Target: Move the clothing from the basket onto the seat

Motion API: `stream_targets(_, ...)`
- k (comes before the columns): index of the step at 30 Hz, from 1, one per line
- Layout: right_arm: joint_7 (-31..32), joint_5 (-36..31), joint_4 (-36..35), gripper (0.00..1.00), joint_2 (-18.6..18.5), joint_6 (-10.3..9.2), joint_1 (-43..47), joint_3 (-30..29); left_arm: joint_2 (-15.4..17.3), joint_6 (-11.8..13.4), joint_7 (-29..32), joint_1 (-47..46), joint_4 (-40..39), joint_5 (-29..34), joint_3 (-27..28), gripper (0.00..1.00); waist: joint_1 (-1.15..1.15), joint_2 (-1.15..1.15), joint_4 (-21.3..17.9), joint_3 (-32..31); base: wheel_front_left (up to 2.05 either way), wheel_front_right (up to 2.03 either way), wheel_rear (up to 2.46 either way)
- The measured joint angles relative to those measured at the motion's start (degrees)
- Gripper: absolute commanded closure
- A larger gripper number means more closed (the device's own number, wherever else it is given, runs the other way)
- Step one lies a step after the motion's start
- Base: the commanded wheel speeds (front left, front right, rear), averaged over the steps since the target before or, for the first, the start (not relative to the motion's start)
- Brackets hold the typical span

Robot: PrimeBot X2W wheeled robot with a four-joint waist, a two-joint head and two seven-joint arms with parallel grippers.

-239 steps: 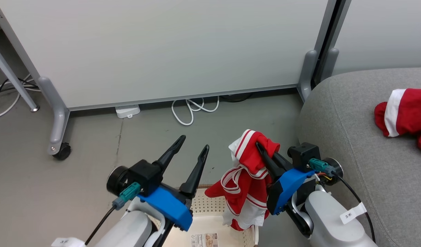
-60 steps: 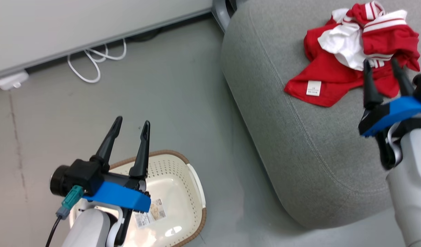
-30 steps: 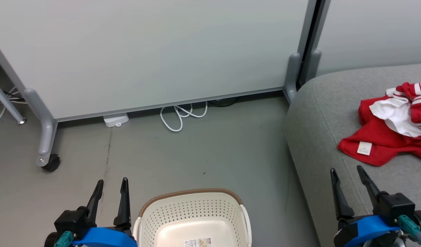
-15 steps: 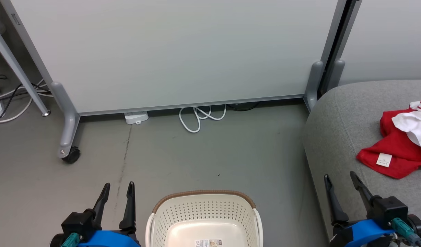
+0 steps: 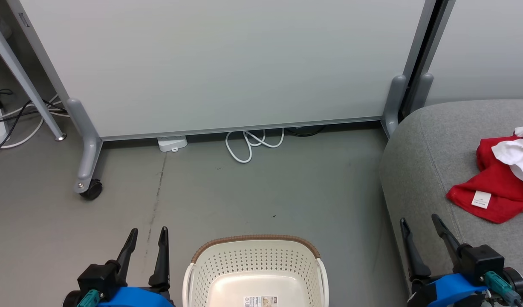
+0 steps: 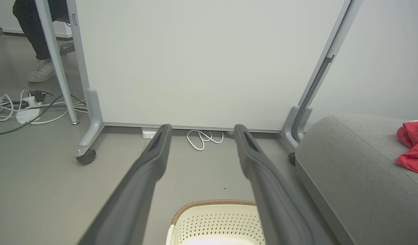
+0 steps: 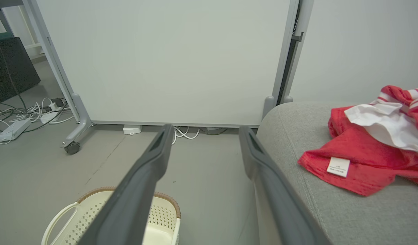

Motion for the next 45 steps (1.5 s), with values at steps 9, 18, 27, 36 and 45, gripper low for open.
stream_targets(9,0.25,0.13,3.48,1.00,0.22,0.00,1.01,0.24,-0.87,0.04,0.45,2.59,3.00,-0.56,-0.30,1.00,0.00,0.00,-0.21,0.07,0.00,0.00,0.00)
stream_targets(18,2.45,10.62,3.89,1.00,0.26,-0.01,0.93,-0.32,-1.32,0.04,3.02,2.85,2.14,-9.02,1.18,1.00,0.00,0.00,-0.45,0.11,0.00,0.00,0.00)
stream_targets(27,3.92,20.50,3.44,1.00,0.26,-0.01,0.71,-0.57,-1.77,0.04,5.35,2.18,0.89,-17.04,2.90,1.00,0.00,0.00,-0.69,0.16,0.00,0.00,0.00)
stream_targets(36,5.33,28.44,3.11,1.00,0.26,-0.01,0.20,-0.93,-2.05,0.04,7.20,1.62,-0.10,-23.50,4.32,1.00,0.00,0.00,-0.90,0.20,0.00,0.00,0.00)
stream_targets(45,6.83,37.32,2.85,1.00,0.26,-0.01,-0.49,-1.32,-2.33,0.04,9.31,0.67,-1.32,-30.86,5.95,1.00,0.01,0.00,-1.17,0.26,0.00,0.00,0.00)
